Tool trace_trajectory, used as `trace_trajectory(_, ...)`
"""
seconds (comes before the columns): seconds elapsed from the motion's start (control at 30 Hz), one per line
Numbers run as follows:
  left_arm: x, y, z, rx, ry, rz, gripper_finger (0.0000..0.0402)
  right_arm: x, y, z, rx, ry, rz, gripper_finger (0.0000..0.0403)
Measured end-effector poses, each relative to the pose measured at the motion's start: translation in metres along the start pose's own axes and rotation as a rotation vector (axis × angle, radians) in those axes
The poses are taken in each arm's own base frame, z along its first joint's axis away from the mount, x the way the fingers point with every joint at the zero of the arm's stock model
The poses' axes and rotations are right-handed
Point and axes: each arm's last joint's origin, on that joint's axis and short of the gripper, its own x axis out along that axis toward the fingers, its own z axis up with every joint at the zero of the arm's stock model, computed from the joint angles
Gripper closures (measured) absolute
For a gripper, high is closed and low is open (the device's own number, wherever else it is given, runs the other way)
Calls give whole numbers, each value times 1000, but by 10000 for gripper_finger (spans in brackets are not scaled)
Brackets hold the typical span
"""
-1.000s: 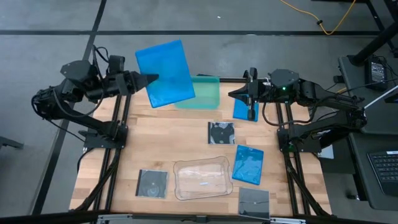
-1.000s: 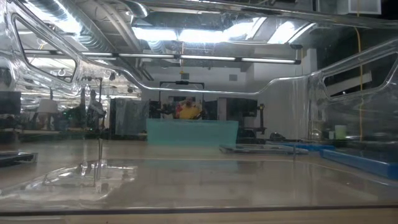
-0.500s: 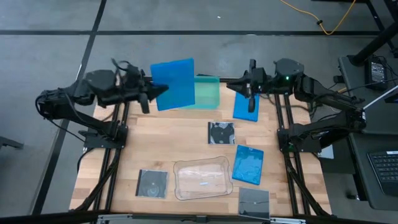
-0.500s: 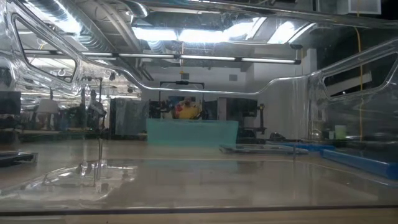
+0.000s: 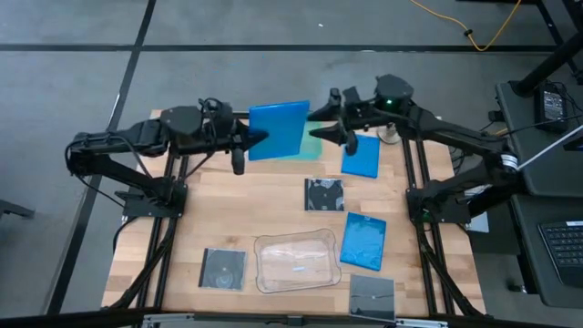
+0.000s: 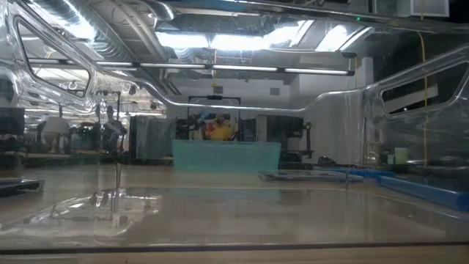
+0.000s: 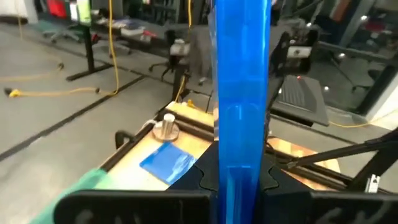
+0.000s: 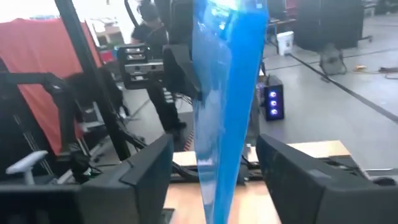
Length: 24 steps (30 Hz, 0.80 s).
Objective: Pick & place jewel cases by type
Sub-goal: Put the middle left blue CD case into the green bin
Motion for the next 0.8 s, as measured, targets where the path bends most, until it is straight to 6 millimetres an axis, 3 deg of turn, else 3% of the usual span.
trace_trajectory(0.17, 9, -1, 3, 19, -39, -30, 389, 13, -8, -4, 20, -31, 42, 149)
trace_trajectory(0.4, 18, -1, -1, 27, -9, -44, 389, 15, -9, -3, -14, -61, 51, 155)
trace_trajectory(0.53, 21, -1, -2, 29, -3, -38, 387, 15, -9, -3, -16, -62, 51, 193)
trace_trajectory(0.8, 21, -1, -1, 33, -29, 1, 378, 15, -9, -3, -21, -59, 64, 309)
